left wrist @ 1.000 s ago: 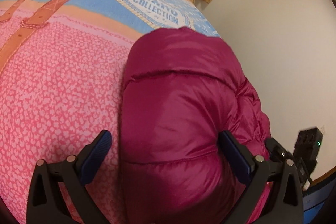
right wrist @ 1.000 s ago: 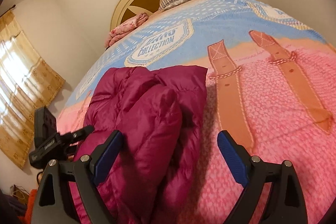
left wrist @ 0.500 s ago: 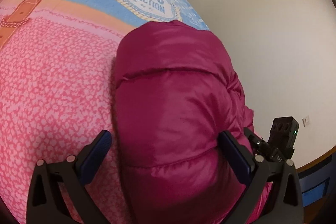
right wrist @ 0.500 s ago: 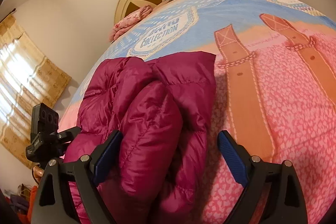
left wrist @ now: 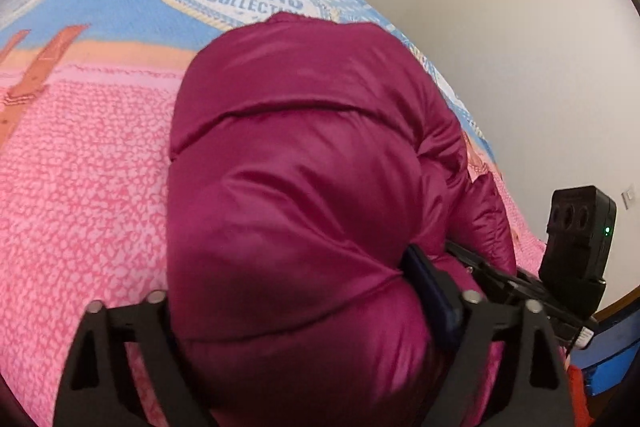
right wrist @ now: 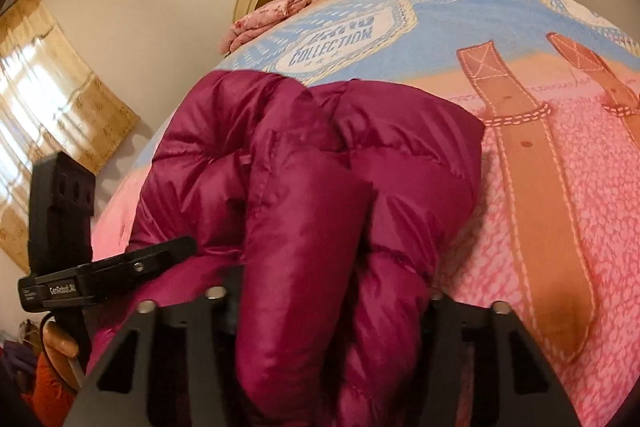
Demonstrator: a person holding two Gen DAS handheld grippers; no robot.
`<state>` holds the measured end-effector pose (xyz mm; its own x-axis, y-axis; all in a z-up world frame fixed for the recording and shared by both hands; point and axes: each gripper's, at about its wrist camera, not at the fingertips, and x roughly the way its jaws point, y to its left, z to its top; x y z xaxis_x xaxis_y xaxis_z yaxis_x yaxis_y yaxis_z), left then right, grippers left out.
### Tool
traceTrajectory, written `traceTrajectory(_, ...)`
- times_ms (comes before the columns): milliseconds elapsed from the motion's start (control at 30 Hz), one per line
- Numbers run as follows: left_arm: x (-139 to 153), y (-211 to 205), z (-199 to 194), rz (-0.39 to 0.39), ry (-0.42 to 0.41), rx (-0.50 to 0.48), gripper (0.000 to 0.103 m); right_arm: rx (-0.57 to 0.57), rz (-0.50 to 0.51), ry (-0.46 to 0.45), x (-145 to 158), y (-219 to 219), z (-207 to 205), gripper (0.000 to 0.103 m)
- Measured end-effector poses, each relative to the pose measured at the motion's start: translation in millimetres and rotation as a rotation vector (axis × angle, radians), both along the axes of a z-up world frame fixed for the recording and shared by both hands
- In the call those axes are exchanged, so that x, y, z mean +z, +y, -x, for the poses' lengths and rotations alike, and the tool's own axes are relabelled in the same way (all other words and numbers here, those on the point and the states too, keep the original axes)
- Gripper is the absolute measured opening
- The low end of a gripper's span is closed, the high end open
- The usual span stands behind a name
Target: Fold large clothes
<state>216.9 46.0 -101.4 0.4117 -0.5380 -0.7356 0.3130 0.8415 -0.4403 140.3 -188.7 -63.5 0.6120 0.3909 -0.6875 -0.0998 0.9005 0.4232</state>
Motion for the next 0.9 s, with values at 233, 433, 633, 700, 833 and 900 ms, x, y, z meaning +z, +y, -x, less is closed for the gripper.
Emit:
traceTrajectory(233, 17.5, 18.8, 41.6, -0.045, -0.073, 0.029, 0.070, -0.021, 0.006, -0.030, 16.4, 16.3, 27.8, 0.033)
traceTrajectory(433, 21.1, 21.8, 59.6, -0.076, -0.096, 0.034, 0.070, -0.039, -0.026, -0.051, 21.6, 24.7, 53.3, 0.028)
traceTrajectory(633, 26.8, 15.5, 88.4, -0.084, -0.112, 0.018, 0.070, -0.075, -0.050, -0.072, 28.3, 21.3, 85.4, 0.025)
traceTrajectory(700, 30.9, 9.7, 97.0, -0.095, -0.122, 0.005, 0.070, -0.089, -0.054, -0.074, 30.5, 17.8, 94.0, 0.025)
traceTrajectory(833, 38.8, -3.3, 111.0, -0.102, -0.143, -0.022, 0.070, -0.118, -0.070, -0.090, 36.9, 8.0, 111.2, 0.024)
traceTrajectory(900, 42.3, -9.1, 116.8, -0.098, -0.150, -0.037, 0.070, -0.132, -0.079, -0.103, 42.2, 2.0, 121.8, 0.024)
